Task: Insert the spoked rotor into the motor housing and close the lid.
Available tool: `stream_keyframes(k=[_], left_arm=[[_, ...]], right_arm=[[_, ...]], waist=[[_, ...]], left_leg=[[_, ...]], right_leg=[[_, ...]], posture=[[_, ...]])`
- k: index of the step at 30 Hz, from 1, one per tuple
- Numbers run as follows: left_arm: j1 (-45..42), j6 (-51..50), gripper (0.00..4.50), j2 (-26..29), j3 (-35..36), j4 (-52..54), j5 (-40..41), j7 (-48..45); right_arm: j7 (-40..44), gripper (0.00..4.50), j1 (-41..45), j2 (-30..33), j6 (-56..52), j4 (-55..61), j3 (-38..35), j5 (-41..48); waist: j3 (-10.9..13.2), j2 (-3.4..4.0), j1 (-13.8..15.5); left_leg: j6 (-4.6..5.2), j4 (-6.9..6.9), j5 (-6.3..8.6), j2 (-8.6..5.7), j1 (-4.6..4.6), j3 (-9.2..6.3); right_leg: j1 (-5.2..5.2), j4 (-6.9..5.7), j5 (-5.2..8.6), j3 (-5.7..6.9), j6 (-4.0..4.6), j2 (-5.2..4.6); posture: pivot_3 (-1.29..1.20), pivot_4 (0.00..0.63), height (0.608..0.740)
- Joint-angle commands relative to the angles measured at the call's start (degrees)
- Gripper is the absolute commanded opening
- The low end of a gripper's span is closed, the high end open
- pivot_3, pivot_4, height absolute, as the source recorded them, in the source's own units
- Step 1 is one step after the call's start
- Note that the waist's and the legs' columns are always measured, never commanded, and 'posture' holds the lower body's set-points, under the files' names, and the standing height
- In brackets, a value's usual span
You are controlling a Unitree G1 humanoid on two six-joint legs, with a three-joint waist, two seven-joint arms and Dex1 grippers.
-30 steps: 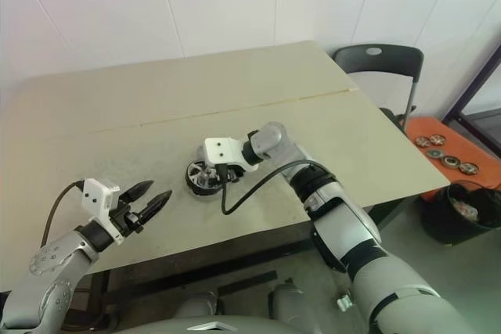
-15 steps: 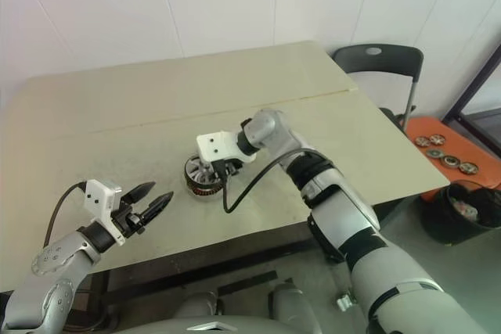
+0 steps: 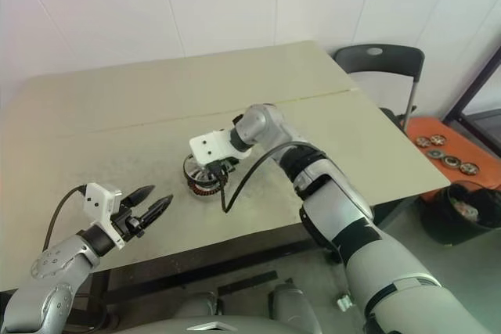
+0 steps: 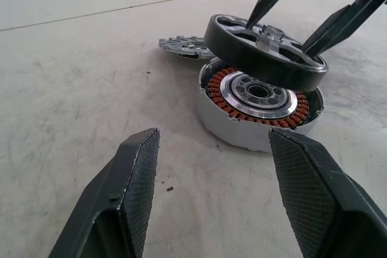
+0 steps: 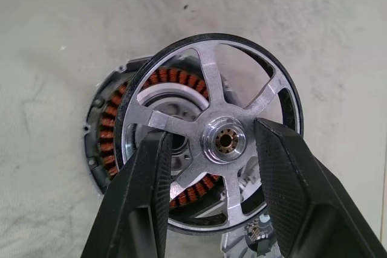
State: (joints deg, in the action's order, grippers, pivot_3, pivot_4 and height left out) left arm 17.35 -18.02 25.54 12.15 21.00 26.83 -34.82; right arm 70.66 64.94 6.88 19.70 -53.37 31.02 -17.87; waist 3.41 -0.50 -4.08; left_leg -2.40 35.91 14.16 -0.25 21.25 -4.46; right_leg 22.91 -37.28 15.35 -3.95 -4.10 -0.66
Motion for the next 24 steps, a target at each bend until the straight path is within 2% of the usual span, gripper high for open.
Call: stream_keyframes(k=[1, 16, 22, 24], left_arm=[[-0.17, 0.86, 3.07, -0.19, -0.19, 2.03, 0.13, -0.04], [-0.62, 0.64, 3.07, -0.75, -0.77, 2.39, 0.09, 0.26], [-0.63, 0.77, 3.07, -0.79, -1.07, 2.29, -0.17, 0.58], [-0.73, 0.89, 3.07, -0.81, -1.16, 2.15, -0.32, 0.7]], right_arm=[[-0.01, 1.73, 0.18, 0.22, 1.47, 0.86, 0.0, -0.25], [-0.88, 1.73, -2.48, 0.94, 3.47, 1.0, 0.81, -1.98], [-0.29, 1.73, -3.43, 0.67, 2.7, 1.7, 0.5, -1.59], [0.25, 2.45, -3.57, 0.57, 2.55, 1.83, 0.37, -1.27]], waist=[[0.0, 0.0, 0.0], [-0.01, -0.01, 0.02], [-0.01, 0.0, -0.02], [-0.01, 0.0, -0.03]], left_leg=[[0.0, 0.0, 0.0, 0.0, 0.0, 0.0], [0.0, 0.03, 0.0, 0.0, -0.04, -0.01], [0.0, 0.0, 0.0, 0.0, -0.51, 0.01], [0.0, -0.04, 0.0, 0.0, -0.72, 0.04]], right_leg=[[0.0, 0.0, 0.0, 0.0, 0.0, 0.0], [-0.04, -0.06, 0.0, 0.0, 0.0, 0.0], [-0.44, -0.05, 0.02, -0.01, 0.02, 0.0], [-0.6, -0.04, 0.03, -0.03, 0.02, 0.0]], posture=[[0.0, 0.0, 0.74], [0.0, 0.0, 0.74], [0.0, 0.0, 0.74], [0.0, 0.0, 0.74]])
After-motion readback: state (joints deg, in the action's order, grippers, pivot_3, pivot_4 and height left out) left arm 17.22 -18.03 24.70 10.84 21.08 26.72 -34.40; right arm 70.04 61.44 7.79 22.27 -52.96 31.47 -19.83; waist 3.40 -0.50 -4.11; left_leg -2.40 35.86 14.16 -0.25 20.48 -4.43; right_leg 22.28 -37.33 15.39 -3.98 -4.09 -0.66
